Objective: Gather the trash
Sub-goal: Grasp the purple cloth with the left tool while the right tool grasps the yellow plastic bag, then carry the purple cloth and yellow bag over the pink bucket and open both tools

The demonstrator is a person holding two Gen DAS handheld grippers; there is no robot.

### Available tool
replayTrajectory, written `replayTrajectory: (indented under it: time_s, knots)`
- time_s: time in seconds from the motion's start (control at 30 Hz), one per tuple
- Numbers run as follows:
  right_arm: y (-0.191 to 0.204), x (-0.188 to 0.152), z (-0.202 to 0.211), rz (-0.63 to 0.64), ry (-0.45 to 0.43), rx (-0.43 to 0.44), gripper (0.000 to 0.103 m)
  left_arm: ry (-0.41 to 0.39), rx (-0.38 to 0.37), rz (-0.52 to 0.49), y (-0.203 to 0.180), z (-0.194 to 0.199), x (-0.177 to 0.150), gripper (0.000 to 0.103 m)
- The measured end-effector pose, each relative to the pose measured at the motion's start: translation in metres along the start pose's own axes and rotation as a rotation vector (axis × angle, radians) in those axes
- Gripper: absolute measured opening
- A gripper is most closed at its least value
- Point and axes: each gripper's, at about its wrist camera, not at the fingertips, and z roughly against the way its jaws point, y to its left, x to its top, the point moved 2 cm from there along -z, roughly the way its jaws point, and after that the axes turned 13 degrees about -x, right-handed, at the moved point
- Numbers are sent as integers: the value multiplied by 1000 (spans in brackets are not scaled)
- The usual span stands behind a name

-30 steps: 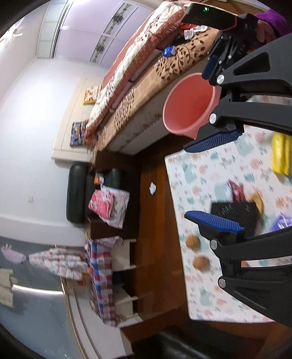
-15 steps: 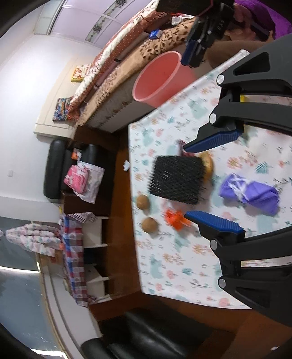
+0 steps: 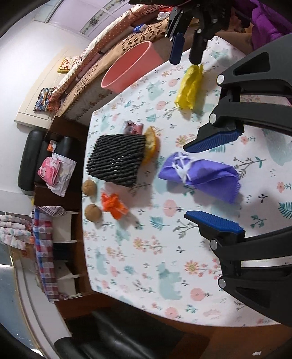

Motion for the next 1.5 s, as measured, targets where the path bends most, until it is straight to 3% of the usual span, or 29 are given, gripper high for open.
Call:
replayTrajectory:
  time_s: [0.13, 0.27, 0.47, 0.93, 1.17, 1.33, 1.5]
  knots:
    - [5, -1, -4, 31, 23, -14, 42, 29, -30, 40, 8, -8, -7, 53]
    - [4, 0, -7, 32, 44, -20, 42, 57, -51, 60, 13, -17, -10, 40]
    - [4, 0, -14, 48, 73, -22, 42, 72, -73, 27, 5, -25, -12, 32]
    - [-13, -15, -33, 16, 118, -66, 42, -41, -90, -24, -4, 11, 3, 29]
    - [-11, -15, -38, 7, 119, -5, 42, -65, -102, -34, -9, 17, 11, 29]
    - [-9, -14, -38, -3, 103, 8, 24, -71, -103, -42, -11, 19, 16, 29]
    - [-13, -13, -32, -34, 72, 7, 19, -83, -113, -42, -13, 19, 22, 29]
